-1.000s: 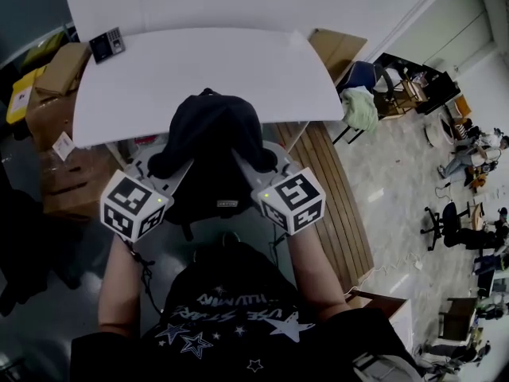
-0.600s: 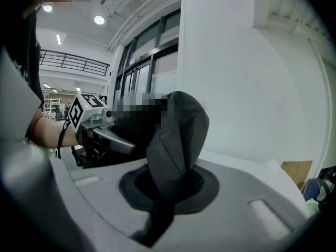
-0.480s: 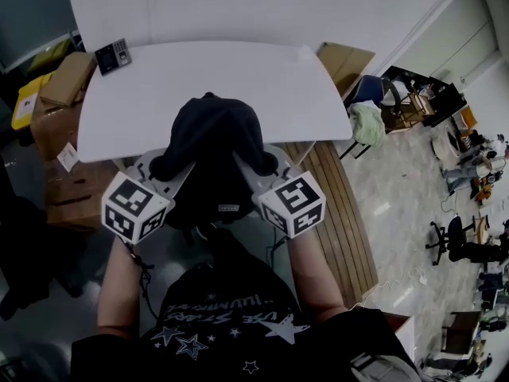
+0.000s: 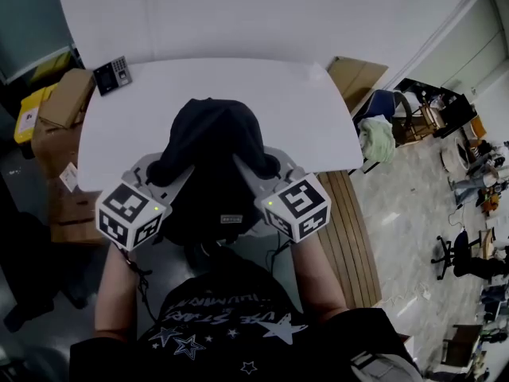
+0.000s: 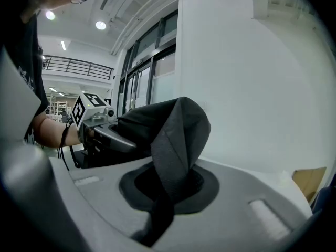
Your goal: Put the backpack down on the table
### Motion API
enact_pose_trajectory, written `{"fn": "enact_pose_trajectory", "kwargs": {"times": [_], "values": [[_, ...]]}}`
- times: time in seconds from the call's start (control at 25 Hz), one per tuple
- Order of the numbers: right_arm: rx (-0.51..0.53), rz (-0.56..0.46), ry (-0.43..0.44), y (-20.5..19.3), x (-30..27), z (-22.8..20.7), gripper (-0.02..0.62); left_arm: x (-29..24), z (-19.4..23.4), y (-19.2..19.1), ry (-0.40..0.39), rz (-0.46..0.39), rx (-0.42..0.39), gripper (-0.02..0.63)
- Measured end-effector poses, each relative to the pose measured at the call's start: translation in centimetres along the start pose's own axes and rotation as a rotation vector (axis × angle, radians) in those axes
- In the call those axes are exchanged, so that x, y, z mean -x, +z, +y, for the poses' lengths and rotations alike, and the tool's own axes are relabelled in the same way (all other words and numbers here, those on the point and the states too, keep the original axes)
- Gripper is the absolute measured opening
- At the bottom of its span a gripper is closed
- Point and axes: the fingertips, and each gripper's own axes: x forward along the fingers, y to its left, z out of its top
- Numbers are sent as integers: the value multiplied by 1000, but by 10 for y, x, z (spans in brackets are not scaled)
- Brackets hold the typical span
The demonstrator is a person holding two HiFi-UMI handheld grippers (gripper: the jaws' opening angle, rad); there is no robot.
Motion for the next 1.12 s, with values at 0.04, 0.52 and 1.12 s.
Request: {"fn": "enact_pose_trajectory", "kwargs": {"times": [0.04, 0.52, 1.12], "values": [[4, 0, 10, 5, -4, -6, 23, -3, 5, 5, -2, 3, 0, 49], [82, -103, 27, 66, -58, -94, 23, -51, 90, 72, 86, -75, -25, 49], [58, -69, 25, 49, -152, -190, 23, -136, 194, 69, 108, -33, 12, 49]]}}
